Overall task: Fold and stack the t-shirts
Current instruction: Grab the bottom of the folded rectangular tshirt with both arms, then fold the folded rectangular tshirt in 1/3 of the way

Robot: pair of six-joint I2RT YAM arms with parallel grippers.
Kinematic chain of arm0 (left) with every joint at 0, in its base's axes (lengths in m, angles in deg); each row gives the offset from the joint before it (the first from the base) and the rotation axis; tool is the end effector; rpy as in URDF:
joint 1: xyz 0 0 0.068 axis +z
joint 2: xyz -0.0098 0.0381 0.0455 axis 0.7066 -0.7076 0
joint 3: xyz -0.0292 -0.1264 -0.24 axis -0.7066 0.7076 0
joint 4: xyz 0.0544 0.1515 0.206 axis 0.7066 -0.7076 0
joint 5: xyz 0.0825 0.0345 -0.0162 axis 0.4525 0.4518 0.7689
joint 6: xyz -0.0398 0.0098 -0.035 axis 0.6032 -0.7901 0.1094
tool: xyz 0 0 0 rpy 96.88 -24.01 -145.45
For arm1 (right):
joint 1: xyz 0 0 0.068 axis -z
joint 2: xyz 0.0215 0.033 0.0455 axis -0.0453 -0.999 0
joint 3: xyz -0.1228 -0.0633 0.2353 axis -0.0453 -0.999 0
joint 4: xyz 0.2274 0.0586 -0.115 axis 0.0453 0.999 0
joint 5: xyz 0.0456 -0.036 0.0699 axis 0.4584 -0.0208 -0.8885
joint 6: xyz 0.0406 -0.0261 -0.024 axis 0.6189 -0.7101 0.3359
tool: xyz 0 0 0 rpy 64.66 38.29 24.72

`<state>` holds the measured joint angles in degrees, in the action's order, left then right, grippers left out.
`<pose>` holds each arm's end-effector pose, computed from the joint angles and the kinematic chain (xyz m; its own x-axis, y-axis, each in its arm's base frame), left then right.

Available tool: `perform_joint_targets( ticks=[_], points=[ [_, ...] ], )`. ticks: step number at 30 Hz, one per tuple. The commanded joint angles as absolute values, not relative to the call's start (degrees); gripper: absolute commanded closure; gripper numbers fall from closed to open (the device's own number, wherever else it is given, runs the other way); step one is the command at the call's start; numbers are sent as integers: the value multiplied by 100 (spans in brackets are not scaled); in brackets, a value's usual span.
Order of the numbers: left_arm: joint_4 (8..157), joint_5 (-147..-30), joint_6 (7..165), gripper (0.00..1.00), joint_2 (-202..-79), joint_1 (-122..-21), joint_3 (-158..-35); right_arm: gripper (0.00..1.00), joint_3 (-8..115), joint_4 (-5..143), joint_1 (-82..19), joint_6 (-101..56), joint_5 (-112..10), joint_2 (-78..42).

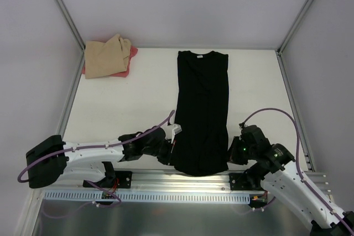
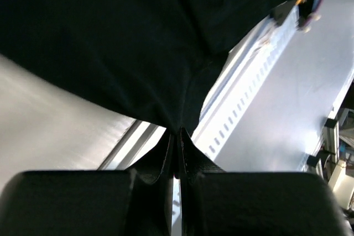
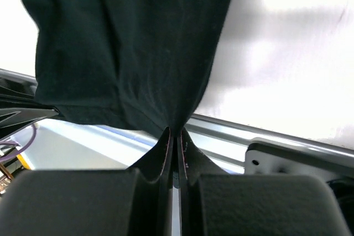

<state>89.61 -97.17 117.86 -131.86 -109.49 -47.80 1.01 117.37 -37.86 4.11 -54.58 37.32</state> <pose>0.0869 -0.2066 0.1714 -0.8368 0.2396 -0.4924 0.5423 0.4871 -0.6846 0.0749 0.0619 0.1915 -0.9032 0.0249 -0.4284 -0.2014 0.8569 0.4746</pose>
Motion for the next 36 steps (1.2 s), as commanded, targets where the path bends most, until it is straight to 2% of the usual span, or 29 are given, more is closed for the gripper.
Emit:
perform_joint_targets(
  ticks=[1, 5, 15, 24, 36],
  points=[
    [8366, -9343, 11500, 100, -12849, -11000, -5294, 100, 625, 11988, -3819, 208, -5349, 3525],
    [7804, -9088, 11290, 100, -12761, -10965, -5654, 99, 950, 11918, -3819, 120, -5288, 3226],
    [7451, -9043, 10973, 100, -12893, -10535, -6068, 100, 1478, 11725, -3697, -231, -5077, 2374],
    [7451, -9474, 10586, 100, -12927, -9621, -6182, 100, 1891, 11215, -2757, -820, -5437, 1539],
    [7688, -10115, 10094, 100, -14192, -8988, -7113, 99, 2542, 10433, -2010, -1260, -5964, 80]
  ],
)
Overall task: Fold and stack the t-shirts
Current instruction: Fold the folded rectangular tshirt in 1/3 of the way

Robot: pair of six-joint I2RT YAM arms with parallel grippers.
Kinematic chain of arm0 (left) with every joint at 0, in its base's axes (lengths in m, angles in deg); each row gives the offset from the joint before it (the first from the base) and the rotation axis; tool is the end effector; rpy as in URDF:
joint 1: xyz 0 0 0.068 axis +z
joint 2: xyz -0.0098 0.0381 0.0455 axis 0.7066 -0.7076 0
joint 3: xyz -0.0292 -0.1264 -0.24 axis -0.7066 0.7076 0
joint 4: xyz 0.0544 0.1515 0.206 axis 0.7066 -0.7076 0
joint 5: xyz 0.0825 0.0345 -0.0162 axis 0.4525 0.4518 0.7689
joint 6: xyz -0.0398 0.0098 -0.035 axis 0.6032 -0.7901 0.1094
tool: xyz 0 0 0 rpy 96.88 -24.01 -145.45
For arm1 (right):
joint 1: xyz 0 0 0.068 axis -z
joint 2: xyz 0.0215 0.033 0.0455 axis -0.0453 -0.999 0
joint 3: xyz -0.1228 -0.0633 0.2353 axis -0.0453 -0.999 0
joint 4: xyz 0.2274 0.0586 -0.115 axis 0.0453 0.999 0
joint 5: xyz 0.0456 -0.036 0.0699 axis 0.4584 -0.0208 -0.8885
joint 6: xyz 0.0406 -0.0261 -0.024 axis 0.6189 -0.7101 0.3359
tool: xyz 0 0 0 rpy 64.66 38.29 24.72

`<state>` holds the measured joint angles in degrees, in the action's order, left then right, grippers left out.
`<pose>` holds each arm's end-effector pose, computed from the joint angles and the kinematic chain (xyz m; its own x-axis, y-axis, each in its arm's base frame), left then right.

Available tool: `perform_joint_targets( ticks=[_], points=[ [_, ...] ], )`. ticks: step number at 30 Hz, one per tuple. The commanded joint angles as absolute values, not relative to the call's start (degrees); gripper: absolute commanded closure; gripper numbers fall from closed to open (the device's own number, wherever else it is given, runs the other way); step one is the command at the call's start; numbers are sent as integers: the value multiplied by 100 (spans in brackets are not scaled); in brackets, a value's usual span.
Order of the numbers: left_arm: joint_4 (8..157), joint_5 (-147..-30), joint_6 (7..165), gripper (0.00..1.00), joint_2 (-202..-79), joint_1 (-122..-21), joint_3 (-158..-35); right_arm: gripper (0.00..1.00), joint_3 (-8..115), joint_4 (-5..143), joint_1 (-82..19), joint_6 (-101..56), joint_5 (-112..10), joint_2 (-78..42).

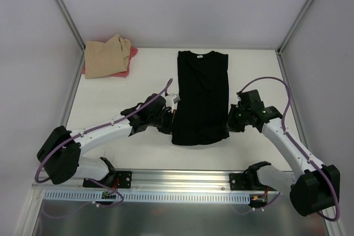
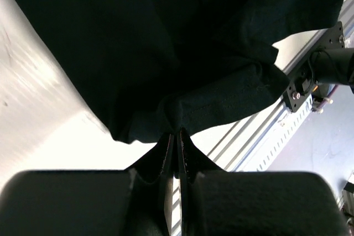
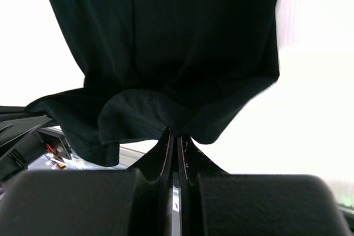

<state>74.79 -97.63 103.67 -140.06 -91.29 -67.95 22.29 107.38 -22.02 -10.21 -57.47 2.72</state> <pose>0.1836 -0.2078 0.2278 -0.7772 0.1480 -0.6116 0.5486 0.6354 -0.5434 0.1887 0.0761 0.2446 -0.8807 0.0282 -0.4729 -0.1767 0.9067 0.3831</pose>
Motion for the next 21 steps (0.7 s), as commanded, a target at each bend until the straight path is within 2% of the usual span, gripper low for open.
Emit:
perform_joint_targets(
  ticks=[1, 11, 21],
  points=[
    [7688, -10142, 10068, 100, -14367, -8952, -7183, 99, 2568, 10406, -1948, -1321, -6008, 9],
    [7706, -10608, 9786, 100, -15212, -8285, -7886, 99, 3209, 10196, -1236, -1770, -6377, -984],
    [7399, -11109, 9575, 100, -16415, -7933, -9169, 99, 3904, 9888, -1077, -1796, -6676, -2074]
  ],
)
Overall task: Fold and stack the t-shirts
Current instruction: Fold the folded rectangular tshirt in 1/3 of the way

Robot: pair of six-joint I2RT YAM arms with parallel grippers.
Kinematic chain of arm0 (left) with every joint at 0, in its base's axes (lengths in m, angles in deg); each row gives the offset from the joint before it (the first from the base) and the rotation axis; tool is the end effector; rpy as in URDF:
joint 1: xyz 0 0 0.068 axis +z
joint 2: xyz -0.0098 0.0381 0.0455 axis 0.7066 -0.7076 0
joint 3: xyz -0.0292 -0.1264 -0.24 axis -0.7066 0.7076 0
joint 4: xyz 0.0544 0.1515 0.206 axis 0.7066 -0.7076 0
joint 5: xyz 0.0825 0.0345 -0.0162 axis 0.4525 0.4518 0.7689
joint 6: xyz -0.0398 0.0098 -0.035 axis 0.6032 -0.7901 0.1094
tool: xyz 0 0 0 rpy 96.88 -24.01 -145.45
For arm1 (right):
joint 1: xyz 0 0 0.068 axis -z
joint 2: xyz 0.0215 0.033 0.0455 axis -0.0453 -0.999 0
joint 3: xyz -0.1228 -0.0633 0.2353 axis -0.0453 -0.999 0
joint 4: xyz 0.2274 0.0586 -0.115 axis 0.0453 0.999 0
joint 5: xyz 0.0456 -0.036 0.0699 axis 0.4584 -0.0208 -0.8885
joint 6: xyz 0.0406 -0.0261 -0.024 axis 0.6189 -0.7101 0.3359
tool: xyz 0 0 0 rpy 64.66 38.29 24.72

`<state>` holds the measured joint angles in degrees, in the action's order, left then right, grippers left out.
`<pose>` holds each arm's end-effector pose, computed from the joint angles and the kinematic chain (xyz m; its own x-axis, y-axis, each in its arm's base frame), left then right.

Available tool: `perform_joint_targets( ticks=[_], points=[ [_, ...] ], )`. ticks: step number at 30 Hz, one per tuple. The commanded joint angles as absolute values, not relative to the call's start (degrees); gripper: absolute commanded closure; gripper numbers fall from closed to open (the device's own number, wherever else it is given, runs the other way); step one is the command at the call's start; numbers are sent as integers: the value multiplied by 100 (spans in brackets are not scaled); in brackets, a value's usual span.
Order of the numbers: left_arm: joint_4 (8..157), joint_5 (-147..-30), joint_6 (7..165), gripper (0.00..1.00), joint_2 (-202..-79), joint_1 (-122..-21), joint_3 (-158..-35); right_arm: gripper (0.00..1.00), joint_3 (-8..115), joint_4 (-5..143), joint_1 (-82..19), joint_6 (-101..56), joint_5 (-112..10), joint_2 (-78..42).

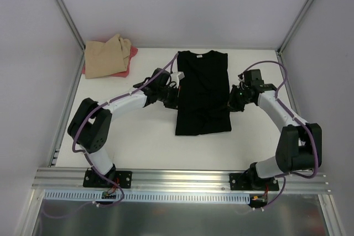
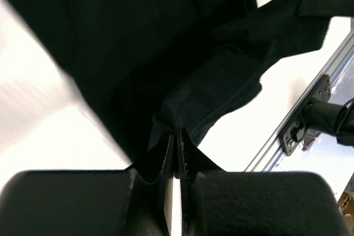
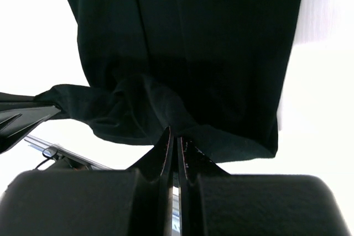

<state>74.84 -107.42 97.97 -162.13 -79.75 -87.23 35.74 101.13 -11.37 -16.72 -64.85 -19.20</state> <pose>0.2937 -0.2239 0.2212 -0.7963 0.1281 -0.5911 0.5256 0.6302 -0.5715 0.2846 0.0575 0.2387 -0.8862 0.0705 -0.4580 -0.1488 0.8926 0.4255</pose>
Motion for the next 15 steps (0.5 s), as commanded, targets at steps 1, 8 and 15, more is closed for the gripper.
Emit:
perform_joint_targets(
  ticks=[1, 8, 15],
  points=[
    [7372, -11135, 9566, 100, -16504, -7915, -9379, 99, 3948, 9879, -1069, -1805, -6685, -2127],
    [7187, -11364, 9505, 100, -17076, -7748, -9961, 99, 4299, 9887, -779, -1911, -6825, -2513],
    [7187, -11408, 9426, 100, -17208, -7511, -10005, 99, 4511, 9870, -400, -1928, -6975, -2663]
  ],
)
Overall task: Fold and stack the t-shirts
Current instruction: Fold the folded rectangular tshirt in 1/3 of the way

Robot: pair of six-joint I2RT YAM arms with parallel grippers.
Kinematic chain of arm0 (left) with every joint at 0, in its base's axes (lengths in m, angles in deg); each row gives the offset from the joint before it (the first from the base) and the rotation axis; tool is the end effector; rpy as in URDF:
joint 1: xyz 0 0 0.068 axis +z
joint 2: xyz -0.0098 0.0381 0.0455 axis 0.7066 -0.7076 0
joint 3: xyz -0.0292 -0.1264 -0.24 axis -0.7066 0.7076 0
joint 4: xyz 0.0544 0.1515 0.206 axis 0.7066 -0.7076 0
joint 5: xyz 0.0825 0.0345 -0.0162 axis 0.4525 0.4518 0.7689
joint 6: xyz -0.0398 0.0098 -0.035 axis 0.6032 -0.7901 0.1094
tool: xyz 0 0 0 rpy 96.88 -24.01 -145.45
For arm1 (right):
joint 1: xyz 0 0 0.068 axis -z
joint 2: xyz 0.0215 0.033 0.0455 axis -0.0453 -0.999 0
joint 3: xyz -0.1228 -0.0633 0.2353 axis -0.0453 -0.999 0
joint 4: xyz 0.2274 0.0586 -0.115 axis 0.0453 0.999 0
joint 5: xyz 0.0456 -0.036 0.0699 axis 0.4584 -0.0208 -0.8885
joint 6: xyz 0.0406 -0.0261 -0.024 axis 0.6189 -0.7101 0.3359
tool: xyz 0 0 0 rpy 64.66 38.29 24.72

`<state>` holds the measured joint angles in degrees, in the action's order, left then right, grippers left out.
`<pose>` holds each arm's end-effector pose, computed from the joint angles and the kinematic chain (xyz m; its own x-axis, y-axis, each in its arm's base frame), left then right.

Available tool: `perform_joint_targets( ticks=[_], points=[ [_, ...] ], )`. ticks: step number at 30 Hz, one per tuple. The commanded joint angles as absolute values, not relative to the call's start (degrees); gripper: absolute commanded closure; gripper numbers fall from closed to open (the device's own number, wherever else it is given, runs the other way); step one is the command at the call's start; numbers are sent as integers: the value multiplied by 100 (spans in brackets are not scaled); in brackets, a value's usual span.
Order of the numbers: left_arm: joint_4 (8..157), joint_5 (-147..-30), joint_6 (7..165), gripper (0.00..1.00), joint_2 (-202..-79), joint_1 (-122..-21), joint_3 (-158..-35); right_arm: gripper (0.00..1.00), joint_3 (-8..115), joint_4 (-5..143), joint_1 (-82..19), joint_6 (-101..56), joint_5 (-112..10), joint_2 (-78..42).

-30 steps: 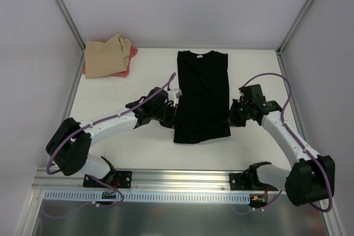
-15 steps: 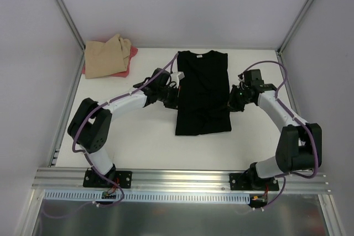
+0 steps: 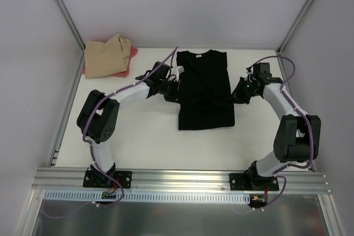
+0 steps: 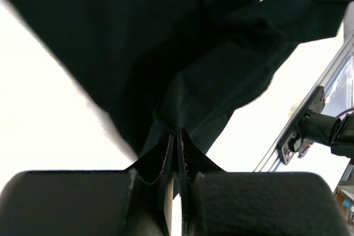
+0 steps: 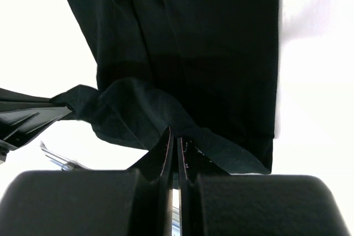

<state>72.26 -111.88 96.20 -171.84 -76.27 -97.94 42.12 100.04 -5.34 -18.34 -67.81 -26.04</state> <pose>0.3416 -0.2297 0.2150 -0.8099 0.1300 -0.5720 0.5198 0.6110 -0.5971 0.3205 0.0305 0.2404 -0.8716 0.1337 -0.4716 -0.1080 0.8861 0.4508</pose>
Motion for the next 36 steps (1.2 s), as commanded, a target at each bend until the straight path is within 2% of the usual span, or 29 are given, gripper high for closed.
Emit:
perform_joint_targets(
  ticks=[1, 13, 14, 15, 16, 17, 21, 24, 28, 32, 36],
  points=[
    [7170, -11434, 9426, 100, -17234, -7476, -10023, 100, 4528, 9800, -366, -1885, -7001, -2759],
    [7126, -11654, 9443, 100, -18121, -7159, -10804, 100, 5397, 9422, -357, -1559, -7265, -4025],
    [7100, -11654, 9443, 96, -18183, -7142, -10953, 97, 5477, 9396, -357, -1585, -7256, -4156],
    [7091, -11619, 9443, 82, -18227, -7124, -11007, 87, 5538, 9387, -357, -1603, -7169, -4201],
    [7099, -11584, 9443, 2, -18228, -7107, -11007, 13, 5600, 9387, -357, -1638, -6994, -4219],
    [7152, -11531, 9443, 1, -18184, -7063, -10964, 1, 5722, 9404, -357, -1699, -6923, -4219],
    [7748, -10927, 9399, 1, -17386, -7036, -10183, 0, 5777, 9641, -348, -1963, -6615, -3756],
    [8408, -10574, 9478, 1, -16184, -7036, -9348, 1, 5513, 9693, -348, -2016, -6413, -3097],
    [8532, -10669, 9636, 1, -15287, -7036, -8732, 1, 5188, 9975, -470, -1999, -6710, -2411],
    [8559, -10951, 9900, 1, -14494, -7124, -8022, 0, 4574, 10020, -1023, -1841, -6659, -1733],
    [8515, -10881, 10128, 1, -13720, -7413, -7405, 1, 3932, 9695, -1779, -1577, -6474, -1564]
  ],
)
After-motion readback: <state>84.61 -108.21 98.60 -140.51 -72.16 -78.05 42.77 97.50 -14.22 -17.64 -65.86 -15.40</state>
